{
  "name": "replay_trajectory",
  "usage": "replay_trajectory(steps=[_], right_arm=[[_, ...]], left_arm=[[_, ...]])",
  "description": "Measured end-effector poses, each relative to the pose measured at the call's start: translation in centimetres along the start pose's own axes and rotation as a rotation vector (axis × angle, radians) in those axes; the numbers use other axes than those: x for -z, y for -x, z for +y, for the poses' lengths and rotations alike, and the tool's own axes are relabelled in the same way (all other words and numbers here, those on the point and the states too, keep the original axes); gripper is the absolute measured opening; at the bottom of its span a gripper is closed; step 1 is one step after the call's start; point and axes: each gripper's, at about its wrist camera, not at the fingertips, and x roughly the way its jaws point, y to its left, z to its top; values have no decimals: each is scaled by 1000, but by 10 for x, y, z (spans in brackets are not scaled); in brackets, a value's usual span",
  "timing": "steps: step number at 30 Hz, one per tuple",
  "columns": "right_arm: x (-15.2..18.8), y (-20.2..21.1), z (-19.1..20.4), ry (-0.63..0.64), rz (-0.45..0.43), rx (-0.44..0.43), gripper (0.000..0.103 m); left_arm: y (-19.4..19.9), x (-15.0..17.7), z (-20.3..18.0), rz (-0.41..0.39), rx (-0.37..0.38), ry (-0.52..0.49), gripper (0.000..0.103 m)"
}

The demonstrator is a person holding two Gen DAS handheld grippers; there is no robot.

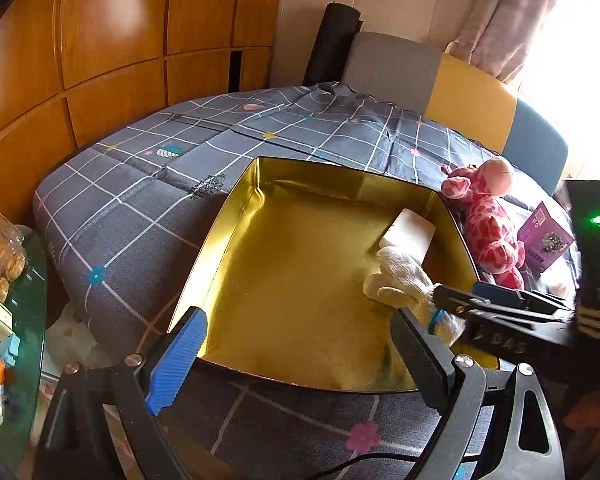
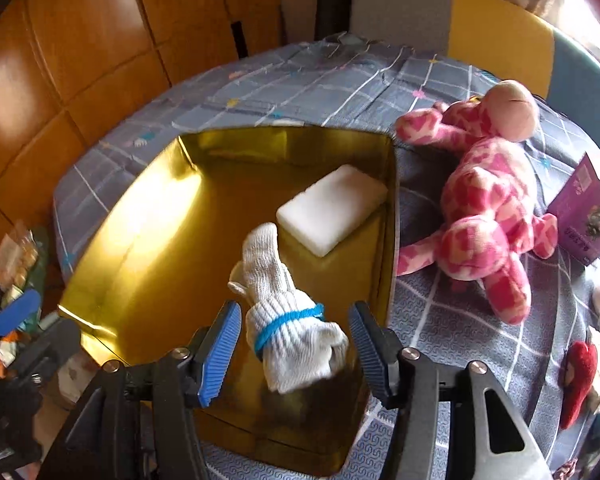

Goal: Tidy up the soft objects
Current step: 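Carry the white knit mitten into the gold box and open the right gripper, then grasp the pink satin scrunchie with the left gripper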

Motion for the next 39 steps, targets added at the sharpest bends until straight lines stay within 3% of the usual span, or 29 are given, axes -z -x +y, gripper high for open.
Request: replay_trajectory(steps=[12,21,31,35,39], right_arm=[[30,62,-31,5,-111,96,57],[80,99,-86,4,-83,182,57],[137,147,-162,-55,-1,330,57],[167,165,-191,-72,72,377,57],[190,179,-224,-161,122,474,57]], left_arm=[[9,0,-12,-23,4,-37,94],[17,2,-37,-40,26,-119,94],[23,-1,-87,-55,142,-237,94],[25,-3,-121,-69,214,-336,94],[17,2,-166,-19,333,-442,93]])
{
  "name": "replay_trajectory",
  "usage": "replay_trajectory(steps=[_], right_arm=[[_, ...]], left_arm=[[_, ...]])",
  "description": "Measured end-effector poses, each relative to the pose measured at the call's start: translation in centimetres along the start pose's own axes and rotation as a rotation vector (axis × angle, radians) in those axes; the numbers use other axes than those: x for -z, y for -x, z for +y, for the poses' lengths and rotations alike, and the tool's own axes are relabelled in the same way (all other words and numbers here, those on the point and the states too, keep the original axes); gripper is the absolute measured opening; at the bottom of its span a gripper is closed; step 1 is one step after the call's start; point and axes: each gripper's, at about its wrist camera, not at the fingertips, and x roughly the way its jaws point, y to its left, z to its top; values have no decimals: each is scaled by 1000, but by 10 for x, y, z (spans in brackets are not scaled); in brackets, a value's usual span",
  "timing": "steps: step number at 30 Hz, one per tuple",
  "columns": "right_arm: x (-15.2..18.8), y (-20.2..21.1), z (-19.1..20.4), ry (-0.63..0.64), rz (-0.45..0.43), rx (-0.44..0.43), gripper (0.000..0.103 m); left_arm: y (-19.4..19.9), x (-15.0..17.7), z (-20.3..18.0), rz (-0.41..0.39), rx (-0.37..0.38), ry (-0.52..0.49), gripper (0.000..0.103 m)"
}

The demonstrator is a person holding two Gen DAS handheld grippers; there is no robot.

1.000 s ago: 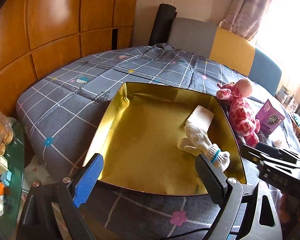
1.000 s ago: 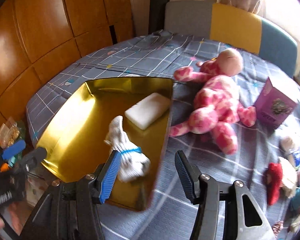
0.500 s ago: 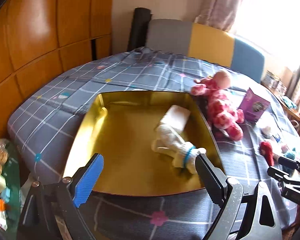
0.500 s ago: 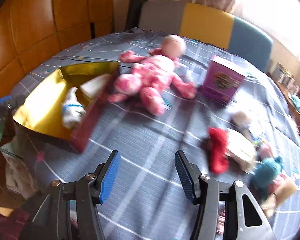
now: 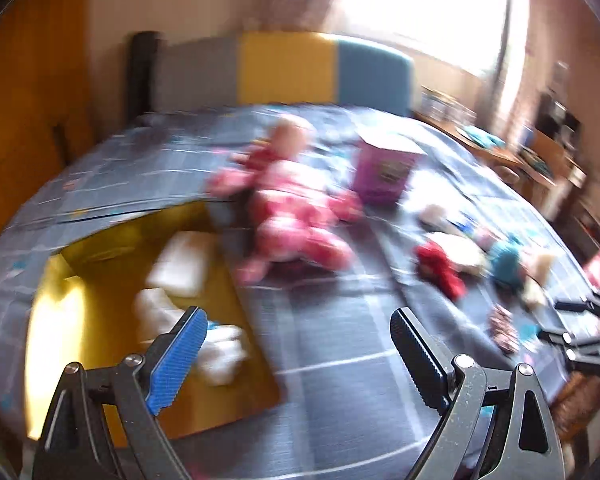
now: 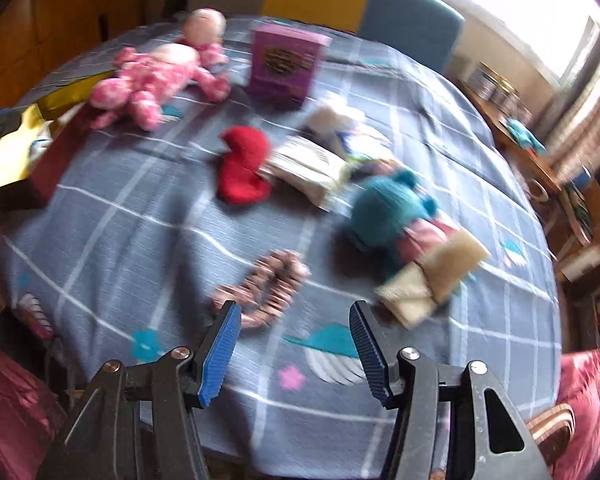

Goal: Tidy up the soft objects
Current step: 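Grasp the pink satin scrunchie with the left gripper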

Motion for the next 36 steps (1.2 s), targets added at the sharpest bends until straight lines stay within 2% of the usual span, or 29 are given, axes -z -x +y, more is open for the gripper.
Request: replay_trajectory(steps=[3,6,7,11,15,18,21,23,24,25,26,28,30,32,36], right_arm=[[7,-5,-27,-105,36,102,57],[10,-9,-49,-214,46,144,57],[10,-11,-54,-242,48,147,57],[10,-12,-63,-290,53,109,57],[14,-9,-71,-350,40,65,57],[14,-11,-76,-399,34,17,57],[17,-11,-81,-435,30,-23,57],[18,-12,-84,-452,32,-32,57],[18,-12,-84,-455,33,-38,57],[17,-13,-84,-453,34,-43,57],[17,-13,-83,-451,33,-44,57],[16,-14,-82,-442,37,-43,57],[15,-14,-81,-435,44,-32,57],[14,-15,-78,-419,52,-16,57],[9,-19,-70,-372,86,27,57]], left_arm=[[-23,-4,-36,52,106,-77,91],[-46,-5,-78,116,218,-144,81],[-53,-4,-94,134,253,-164,76],[-73,2,-156,211,401,-260,74],[-86,9,-206,254,466,-341,75],[-99,17,-236,302,488,-390,75],[-114,26,-258,348,471,-434,74],[-124,33,-269,378,460,-452,54],[-127,37,-272,387,448,-460,48],[-133,42,-275,402,439,-464,29],[-135,45,-275,399,425,-466,21],[-132,44,-272,369,434,-469,21],[-126,41,-262,360,453,-430,21],[-114,35,-243,309,453,-395,21],[-97,25,-196,248,401,-335,21]])
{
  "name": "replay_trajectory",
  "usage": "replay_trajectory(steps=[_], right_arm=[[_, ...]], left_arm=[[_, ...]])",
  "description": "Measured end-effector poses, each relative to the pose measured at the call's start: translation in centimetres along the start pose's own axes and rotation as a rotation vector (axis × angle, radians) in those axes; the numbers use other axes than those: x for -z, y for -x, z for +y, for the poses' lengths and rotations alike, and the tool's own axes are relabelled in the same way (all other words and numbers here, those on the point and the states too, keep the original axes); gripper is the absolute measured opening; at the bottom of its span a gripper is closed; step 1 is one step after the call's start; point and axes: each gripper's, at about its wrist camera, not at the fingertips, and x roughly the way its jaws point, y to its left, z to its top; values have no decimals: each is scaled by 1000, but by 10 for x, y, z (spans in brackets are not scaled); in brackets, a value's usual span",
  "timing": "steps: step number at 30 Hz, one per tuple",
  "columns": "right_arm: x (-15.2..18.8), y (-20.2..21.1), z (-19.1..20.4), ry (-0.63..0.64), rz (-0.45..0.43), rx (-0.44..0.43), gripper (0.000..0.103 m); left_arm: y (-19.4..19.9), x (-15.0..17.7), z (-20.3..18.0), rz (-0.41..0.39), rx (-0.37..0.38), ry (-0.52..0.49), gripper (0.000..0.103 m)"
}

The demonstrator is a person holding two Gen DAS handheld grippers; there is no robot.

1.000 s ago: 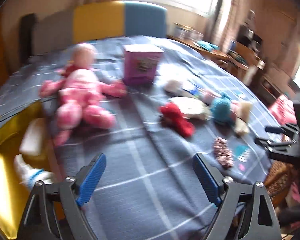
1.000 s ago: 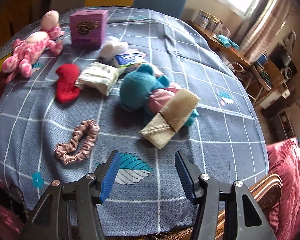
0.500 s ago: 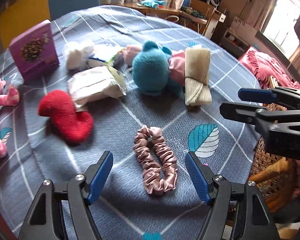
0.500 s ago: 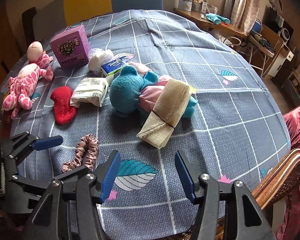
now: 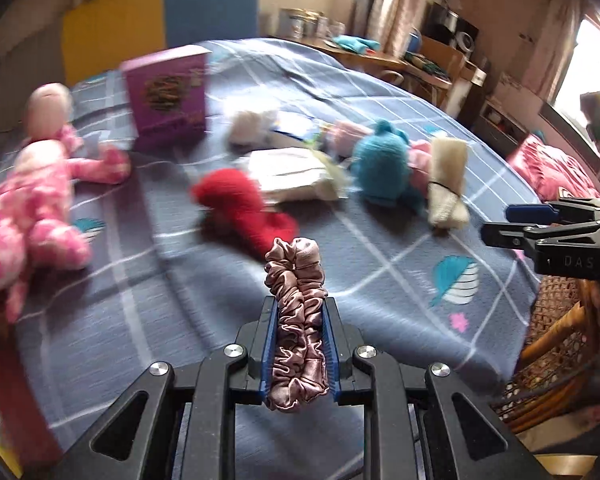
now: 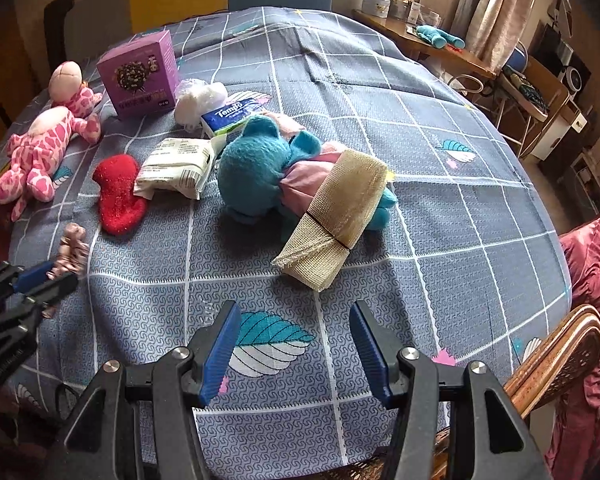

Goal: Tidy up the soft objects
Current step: 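Grasp the pink satin scrunchie with the left gripper, then grasp the wrapped white packet with the right gripper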

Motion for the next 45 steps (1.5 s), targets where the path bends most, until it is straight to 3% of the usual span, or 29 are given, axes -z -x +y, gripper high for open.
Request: replay_trajectory(steps=[5,11,15,20,24,26,30,45], right_arm=[[-11,-2,28,28,3,-125,57],[-40,-8,96,170,-43,-226,55],[-69,-17,120,190,-78,-203,49],[-97,-42,96,-10,-35,-169,49],[-108,-55,88,-22,-17,-134,49],[-110,-54,99,132,-15,-137,50],[-103,-54,116,482,-25,-54,51],[-136,-112,145,902,180,-158,84]], left_arm=[[29,25,54,-36,-125,77,21],[18,63,91,14,-186,162,21],[19,72,90,-21,-178,171,22],[18,76,90,-41,-172,181,22],[18,78,93,-51,-158,192,22],[18,78,93,-54,-153,192,22],[20,79,96,-59,-129,202,22],[19,78,96,-56,-123,215,22]])
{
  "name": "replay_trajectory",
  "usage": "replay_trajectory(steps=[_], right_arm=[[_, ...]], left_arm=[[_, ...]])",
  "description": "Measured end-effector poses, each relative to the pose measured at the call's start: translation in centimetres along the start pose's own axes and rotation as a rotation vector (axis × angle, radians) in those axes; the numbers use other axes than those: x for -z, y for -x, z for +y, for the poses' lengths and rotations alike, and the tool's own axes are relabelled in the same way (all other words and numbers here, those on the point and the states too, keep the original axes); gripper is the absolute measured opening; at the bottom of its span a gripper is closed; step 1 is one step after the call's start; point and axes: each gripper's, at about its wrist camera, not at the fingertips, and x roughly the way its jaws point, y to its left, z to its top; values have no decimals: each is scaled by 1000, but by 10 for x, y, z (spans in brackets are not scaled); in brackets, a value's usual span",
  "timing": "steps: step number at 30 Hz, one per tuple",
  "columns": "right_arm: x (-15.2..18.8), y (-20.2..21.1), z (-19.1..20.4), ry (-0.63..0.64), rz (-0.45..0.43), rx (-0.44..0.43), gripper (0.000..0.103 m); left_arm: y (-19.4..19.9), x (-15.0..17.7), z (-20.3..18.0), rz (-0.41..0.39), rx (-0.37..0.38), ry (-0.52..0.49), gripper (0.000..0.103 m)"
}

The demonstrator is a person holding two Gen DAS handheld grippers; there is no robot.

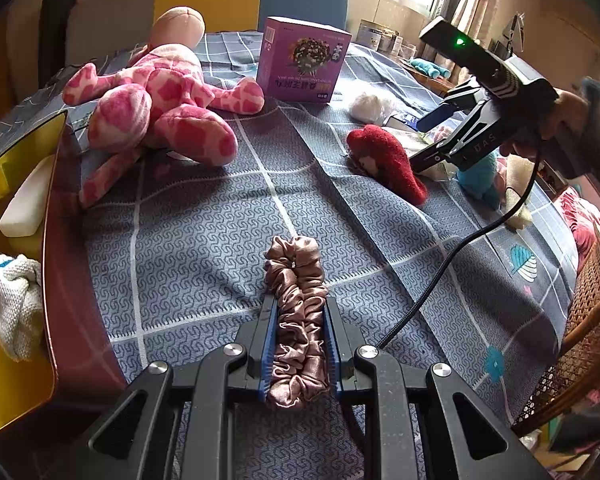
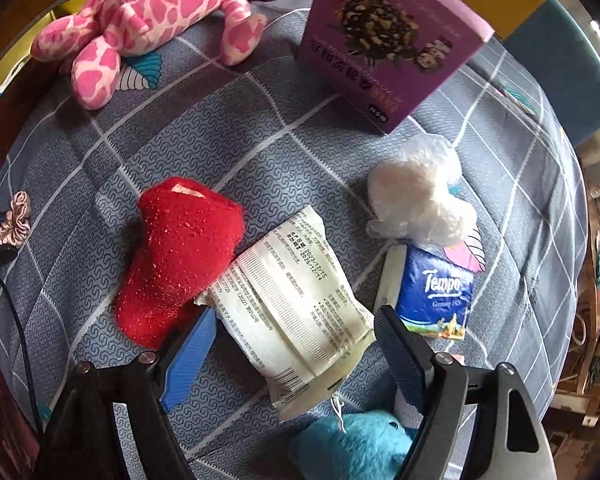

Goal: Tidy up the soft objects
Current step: 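Grasp the wrapped white packet with the right gripper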

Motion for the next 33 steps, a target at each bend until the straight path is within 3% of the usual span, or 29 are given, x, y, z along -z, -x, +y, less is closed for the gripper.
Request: replay_trajectory(steps=[3,8,10,13,18,22,28,30,33], right_arm=[[-8,-10,-3,55,39,-32,89],[-13,-26,-12,50,64,-70,85],[-12,-21,-16,17,21,-69,62],[-8,-15,-17,-25,-9,-48,58],[6,7,-8,-118,-75,-24,57],[22,32,3,-261,-152,-74,57],[65,8,45,-391,-74,-89,58],[70,5,53,-400,-103,-33,58],[68,4,53,-426,-108,-23,58]], left_arm=[[-1,-1,1,8,3,9,22],[-2,-3,2,17,6,19,24],[-3,-3,2,19,7,23,24],[-3,-4,2,20,8,26,24],[-2,-3,2,14,5,21,24],[-2,0,0,2,-5,7,23],[1,-2,-4,4,-24,2,21],[2,-4,-5,10,-34,4,21],[16,-6,-10,-14,-30,0,21]])
